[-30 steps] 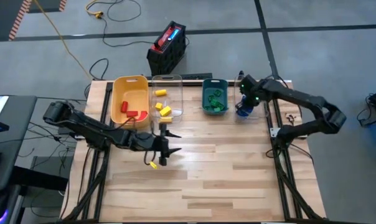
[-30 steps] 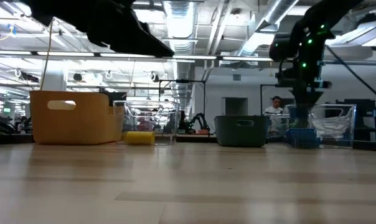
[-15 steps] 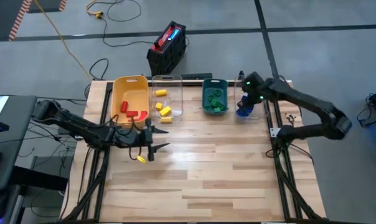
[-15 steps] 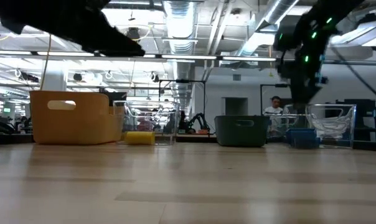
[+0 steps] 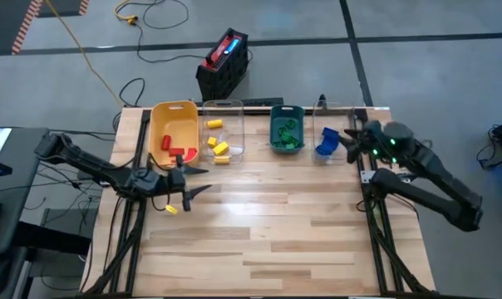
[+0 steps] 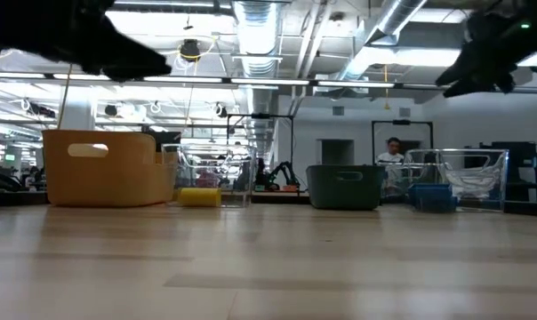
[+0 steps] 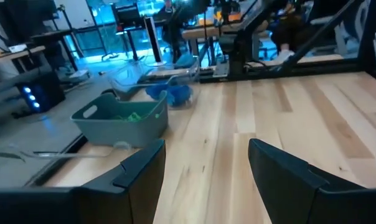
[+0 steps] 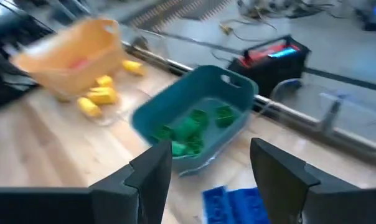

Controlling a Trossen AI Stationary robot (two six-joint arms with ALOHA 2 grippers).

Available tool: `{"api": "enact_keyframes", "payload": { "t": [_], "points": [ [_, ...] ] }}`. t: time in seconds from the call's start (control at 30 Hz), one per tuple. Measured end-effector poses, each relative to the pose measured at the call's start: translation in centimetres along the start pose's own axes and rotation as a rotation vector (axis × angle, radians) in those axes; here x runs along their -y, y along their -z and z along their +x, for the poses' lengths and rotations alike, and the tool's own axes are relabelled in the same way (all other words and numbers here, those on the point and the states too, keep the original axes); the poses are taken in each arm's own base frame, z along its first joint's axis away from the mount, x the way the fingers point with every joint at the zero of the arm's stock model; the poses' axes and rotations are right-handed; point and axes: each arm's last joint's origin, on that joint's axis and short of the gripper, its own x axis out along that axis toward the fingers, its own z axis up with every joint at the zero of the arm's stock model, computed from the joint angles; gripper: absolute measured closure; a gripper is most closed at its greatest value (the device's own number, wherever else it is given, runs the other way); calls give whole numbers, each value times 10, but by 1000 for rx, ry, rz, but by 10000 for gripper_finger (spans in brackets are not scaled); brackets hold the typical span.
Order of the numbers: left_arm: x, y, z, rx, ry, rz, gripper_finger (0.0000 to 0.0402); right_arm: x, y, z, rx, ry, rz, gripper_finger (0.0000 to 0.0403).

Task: Sort blocks
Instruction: Return to Home Position

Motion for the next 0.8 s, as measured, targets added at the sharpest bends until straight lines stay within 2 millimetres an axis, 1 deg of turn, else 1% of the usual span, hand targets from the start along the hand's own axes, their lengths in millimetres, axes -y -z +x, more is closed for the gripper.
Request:
{"api": "enact_keyframes", "payload": {
  "t": [0.07,0.1,0.17,0.23,0.33,0.37,0.57,0.6,0.7,0.8],
  "points": [
    [-1,9,-5,19,2,-23,178,-1,9,-9,59,-56,25,173],
    [-2,15,-7,26,1,-37,178,-2,9,-15,114,-90,46,173],
    [-3,24,-11,39,-1,-64,178,-2,8,-25,234,-133,165,174],
    [-5,27,-13,43,-15,-72,178,-2,7,-32,347,-177,244,177],
    [-5,27,-13,49,-23,-54,178,-3,6,-36,525,-278,259,184],
    [-5,27,-13,49,-20,-45,178,-3,9,-34,566,-308,256,187],
    [0,26,-15,53,24,-42,178,-13,29,-2,725,-457,241,195],
    [1,26,-15,54,35,-46,178,-14,35,3,743,-476,237,196],
    [5,26,-18,54,58,-60,178,-14,45,7,827,-507,232,196],
    [10,28,-20,43,58,-41,183,-15,55,13,838,-518,208,196]
  ]
}}
